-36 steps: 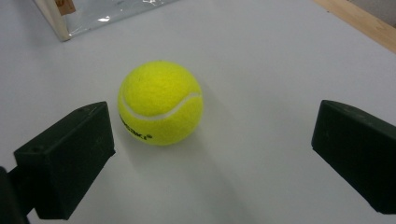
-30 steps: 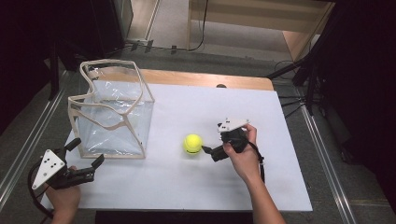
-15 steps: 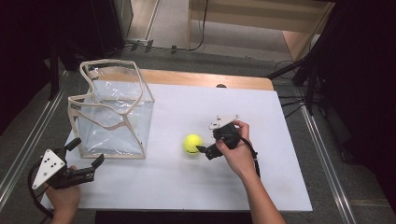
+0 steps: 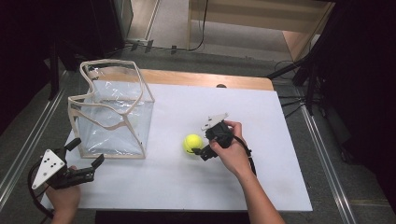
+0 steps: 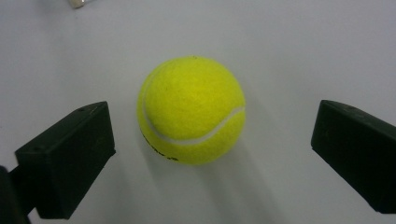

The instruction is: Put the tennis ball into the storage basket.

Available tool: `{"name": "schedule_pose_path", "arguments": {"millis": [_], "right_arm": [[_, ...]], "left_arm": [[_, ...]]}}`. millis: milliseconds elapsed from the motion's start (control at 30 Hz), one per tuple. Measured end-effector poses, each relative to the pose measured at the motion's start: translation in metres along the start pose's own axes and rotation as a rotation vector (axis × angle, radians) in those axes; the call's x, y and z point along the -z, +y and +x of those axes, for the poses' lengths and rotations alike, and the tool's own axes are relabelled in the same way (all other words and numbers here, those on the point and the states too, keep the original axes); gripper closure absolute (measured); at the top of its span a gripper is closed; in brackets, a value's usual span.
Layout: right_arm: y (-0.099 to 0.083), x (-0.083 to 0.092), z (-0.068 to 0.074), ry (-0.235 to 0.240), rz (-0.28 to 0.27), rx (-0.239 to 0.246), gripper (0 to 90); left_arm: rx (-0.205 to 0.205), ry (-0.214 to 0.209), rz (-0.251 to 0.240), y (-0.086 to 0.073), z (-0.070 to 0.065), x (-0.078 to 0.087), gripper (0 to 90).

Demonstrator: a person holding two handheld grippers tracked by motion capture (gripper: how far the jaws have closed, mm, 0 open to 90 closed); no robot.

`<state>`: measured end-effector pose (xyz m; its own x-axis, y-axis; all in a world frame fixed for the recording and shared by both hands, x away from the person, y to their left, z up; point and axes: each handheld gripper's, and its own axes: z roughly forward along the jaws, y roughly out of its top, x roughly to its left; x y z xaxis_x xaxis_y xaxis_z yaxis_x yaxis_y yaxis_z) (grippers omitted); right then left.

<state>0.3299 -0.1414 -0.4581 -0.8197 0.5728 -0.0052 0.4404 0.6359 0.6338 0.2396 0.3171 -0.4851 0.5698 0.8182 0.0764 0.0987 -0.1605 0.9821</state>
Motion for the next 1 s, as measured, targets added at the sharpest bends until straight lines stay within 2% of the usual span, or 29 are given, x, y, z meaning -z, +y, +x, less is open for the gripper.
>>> {"name": "schedule_pose_path", "arguments": {"millis": [100,467,1000], "right_arm": [[0.002,-0.003,0.001,-0.008,0.013,0.0,6.3],[0.006,-0.016,0.003,0.024,0.074,0.021,6.5],[0.01,-0.034,0.005,0.043,0.142,0.013,6.7]], "left_arm": [[0.0,0.0,-0.001,0.0,0.0,0.0,5.4],[0.0,0.0,-0.001,0.0,0.0,0.0,5.3],[0.002,-0.002,0.0,0.0,0.001,0.0,5.4]]}}
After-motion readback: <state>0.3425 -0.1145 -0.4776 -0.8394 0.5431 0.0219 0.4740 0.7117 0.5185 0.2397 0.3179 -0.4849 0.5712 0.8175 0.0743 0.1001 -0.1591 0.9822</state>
